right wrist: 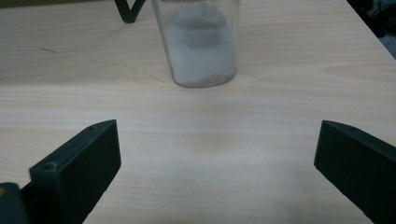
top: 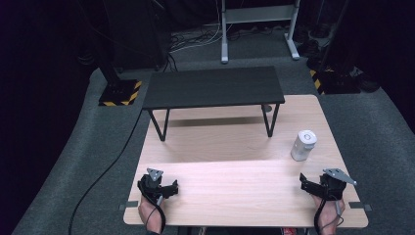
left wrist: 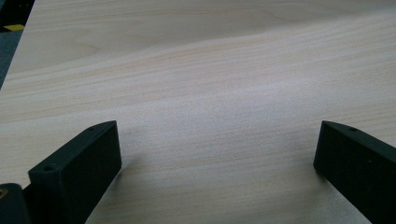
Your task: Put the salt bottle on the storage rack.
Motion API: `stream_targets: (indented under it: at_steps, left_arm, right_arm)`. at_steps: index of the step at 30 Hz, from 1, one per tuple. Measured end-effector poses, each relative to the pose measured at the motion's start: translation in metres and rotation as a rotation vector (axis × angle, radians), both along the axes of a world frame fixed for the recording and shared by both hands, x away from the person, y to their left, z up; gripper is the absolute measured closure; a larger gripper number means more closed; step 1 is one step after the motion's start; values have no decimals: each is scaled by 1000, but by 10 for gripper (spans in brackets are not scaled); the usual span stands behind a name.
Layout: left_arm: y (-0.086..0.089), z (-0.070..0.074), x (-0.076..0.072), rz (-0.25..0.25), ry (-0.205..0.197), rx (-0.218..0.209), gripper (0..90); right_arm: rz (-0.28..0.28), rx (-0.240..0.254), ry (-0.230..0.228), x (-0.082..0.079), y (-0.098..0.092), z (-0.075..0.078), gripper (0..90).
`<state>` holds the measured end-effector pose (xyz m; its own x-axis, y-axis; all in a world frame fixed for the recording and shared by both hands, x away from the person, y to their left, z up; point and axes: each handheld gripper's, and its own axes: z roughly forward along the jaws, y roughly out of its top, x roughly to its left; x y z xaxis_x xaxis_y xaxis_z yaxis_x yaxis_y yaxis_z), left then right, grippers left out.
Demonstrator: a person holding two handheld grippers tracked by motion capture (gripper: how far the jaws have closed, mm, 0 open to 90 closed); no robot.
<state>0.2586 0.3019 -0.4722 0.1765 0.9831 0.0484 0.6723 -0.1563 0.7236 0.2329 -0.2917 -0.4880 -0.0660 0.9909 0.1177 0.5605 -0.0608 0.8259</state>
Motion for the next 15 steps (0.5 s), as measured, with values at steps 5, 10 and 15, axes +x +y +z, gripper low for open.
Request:
stream_targets:
  at_steps: [5,10,15]
  left_arm:
    - [0,0,0,1,2,-1,2]
    - [0,0,0,1,0,-1,2]
    - [0,0,0,0,2,-2,3]
  right_arm:
    - [15,-7,-30,12,4,1,0]
    - [8,-6,-46,34,10,3,0]
    - [9,-14,-70,54,15,1,0]
